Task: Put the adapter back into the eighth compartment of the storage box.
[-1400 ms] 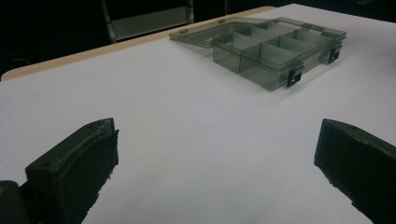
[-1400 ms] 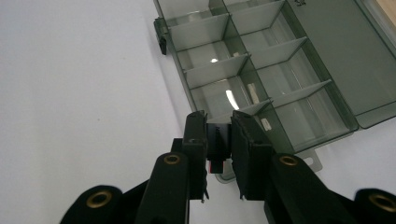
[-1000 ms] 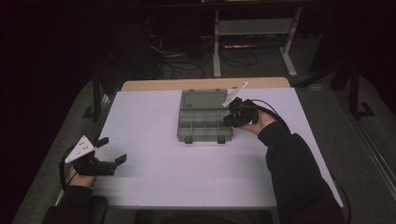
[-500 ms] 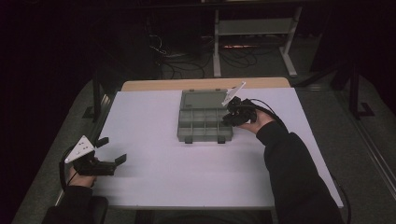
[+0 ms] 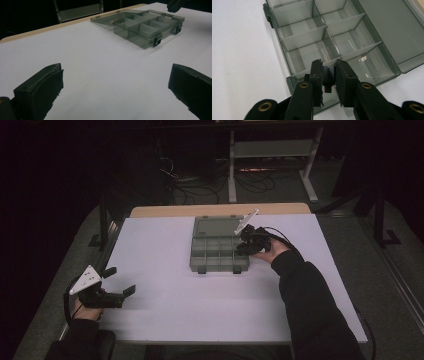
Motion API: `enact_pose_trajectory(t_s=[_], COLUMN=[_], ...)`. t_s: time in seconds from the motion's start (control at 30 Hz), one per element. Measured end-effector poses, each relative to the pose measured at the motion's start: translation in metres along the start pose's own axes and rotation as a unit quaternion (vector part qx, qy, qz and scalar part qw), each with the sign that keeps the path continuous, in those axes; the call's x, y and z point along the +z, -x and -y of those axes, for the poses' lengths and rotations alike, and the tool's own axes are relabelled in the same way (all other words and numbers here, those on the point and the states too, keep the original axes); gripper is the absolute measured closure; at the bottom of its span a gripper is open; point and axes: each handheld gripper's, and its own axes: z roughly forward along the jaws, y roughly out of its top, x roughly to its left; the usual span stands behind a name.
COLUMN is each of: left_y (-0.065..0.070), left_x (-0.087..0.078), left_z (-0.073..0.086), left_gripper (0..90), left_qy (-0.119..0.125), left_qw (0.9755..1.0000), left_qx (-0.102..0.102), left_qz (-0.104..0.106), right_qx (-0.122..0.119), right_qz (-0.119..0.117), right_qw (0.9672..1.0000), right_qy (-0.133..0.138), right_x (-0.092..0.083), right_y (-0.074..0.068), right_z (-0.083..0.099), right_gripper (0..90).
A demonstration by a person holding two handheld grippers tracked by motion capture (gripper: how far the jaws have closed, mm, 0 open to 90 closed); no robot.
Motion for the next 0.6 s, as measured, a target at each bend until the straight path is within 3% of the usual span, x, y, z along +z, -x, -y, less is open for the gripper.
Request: enact_pose_trajectory(t_s=[0.33, 0.6], left_y=[0.000, 0.000], left_x=[0.000, 0.000], left_z=[0.000, 0.000], left_gripper=[0.0, 0.0], left_qy=[0.001, 0.000], left_qw=[1.0000, 1.0000], left_qx=[-0.002, -0.005], left_qz=[0.001, 0.001], right_qx=[0.006, 0.010], right_qz=[-0.005, -0.014], right_qw=[0.9999, 0.9993], right_qy=[-0.009, -0.034], right_x=[0.008, 0.022], right_y=[0.006, 0.006], right_z=[0.003, 0.004], right_gripper=[74.6, 74.6])
